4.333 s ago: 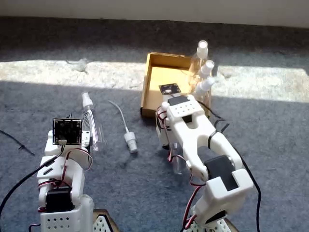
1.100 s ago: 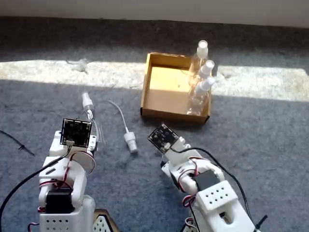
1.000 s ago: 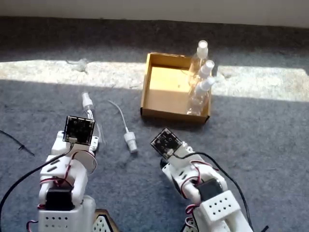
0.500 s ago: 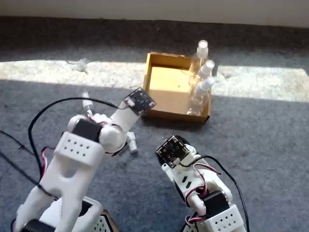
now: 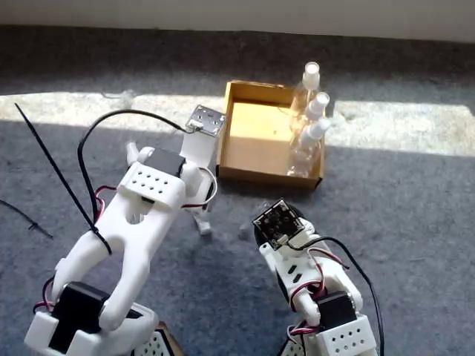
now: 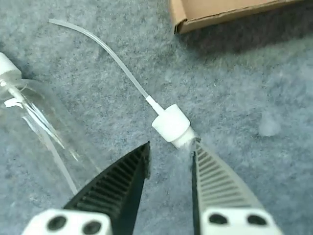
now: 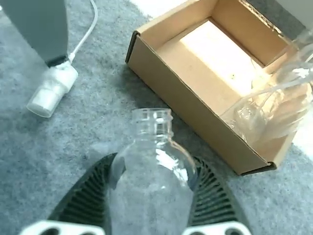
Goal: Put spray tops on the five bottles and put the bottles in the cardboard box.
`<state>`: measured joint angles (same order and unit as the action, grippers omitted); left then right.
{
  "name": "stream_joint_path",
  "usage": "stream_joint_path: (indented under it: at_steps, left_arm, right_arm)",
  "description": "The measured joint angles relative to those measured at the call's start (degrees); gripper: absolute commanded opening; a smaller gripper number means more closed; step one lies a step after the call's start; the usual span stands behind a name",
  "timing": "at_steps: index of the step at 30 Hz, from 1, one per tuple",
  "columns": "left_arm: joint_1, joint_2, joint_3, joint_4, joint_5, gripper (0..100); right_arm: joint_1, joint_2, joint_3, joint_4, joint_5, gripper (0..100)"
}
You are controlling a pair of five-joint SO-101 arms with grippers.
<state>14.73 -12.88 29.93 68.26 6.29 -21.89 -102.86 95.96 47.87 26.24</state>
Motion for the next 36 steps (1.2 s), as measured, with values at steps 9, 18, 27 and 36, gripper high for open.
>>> stream_joint_path:
  at_steps: [9, 18, 27, 36]
  left_arm:
    - [0.0, 0.5, 11.8, -13.7, 2.5, 13]
    - [-0.1, 0.4, 19.3, -24.7, 7.0, 13]
    - [-0.1, 0.3, 20.8, -25.6, 7.1, 13]
    - [0.1, -1.3, 21.1, -17.5, 0.8, 8]
  right_arm:
    - [0.3, 0.0, 0.0, 0.0, 0.0, 0.5]
    - [0.1, 0.0, 0.0, 0.0, 0.0, 0.5]
    - [0.1, 0.0, 0.0, 0.0, 0.0, 0.5]
    - [0.1, 0.0, 0.0, 0.0, 0.0, 0.5]
